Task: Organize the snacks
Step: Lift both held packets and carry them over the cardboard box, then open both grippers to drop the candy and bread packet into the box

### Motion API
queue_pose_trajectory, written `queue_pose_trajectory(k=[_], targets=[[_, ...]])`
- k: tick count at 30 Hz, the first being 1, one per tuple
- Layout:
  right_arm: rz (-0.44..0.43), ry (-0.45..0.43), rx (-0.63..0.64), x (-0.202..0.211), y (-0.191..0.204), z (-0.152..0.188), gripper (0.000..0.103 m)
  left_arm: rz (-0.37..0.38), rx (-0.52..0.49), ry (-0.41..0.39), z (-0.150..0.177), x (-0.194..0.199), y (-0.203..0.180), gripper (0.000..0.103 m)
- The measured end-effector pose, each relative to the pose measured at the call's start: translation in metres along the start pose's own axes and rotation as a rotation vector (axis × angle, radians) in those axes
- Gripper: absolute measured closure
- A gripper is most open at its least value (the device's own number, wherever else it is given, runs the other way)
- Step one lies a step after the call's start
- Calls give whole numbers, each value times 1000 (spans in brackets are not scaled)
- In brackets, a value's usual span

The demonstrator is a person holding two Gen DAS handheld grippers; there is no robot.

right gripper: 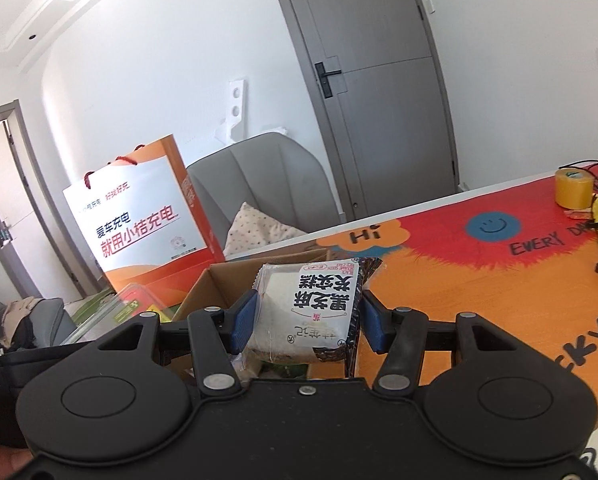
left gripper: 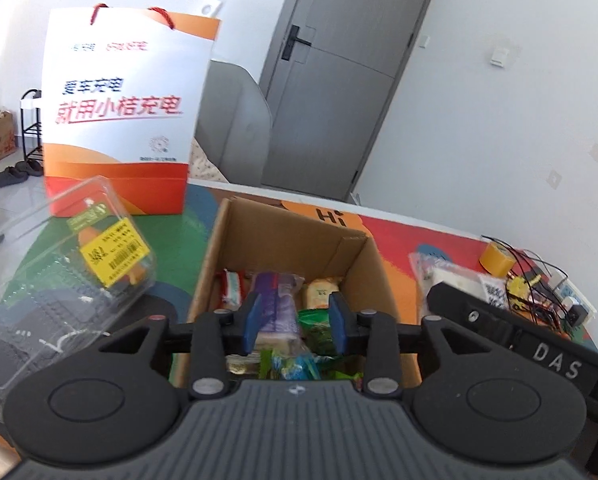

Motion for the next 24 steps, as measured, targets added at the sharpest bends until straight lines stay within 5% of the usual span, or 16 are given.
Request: queue_pose_trajectory(k=[24], targets=[[-57, 32, -1, -45, 34, -10, 49, -111, 97, -69, -24, 21, 64, 32]])
Point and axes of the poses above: each gripper's, at about its wrist camera, not at the fingertips, and x roughly against the way its jaws point, y to its left, z to its underside, the point moved 8 cm from there along -x, roughly the way its jaws point, and after that the axes turned 9 degrees about -y, right-handed, at the moved point
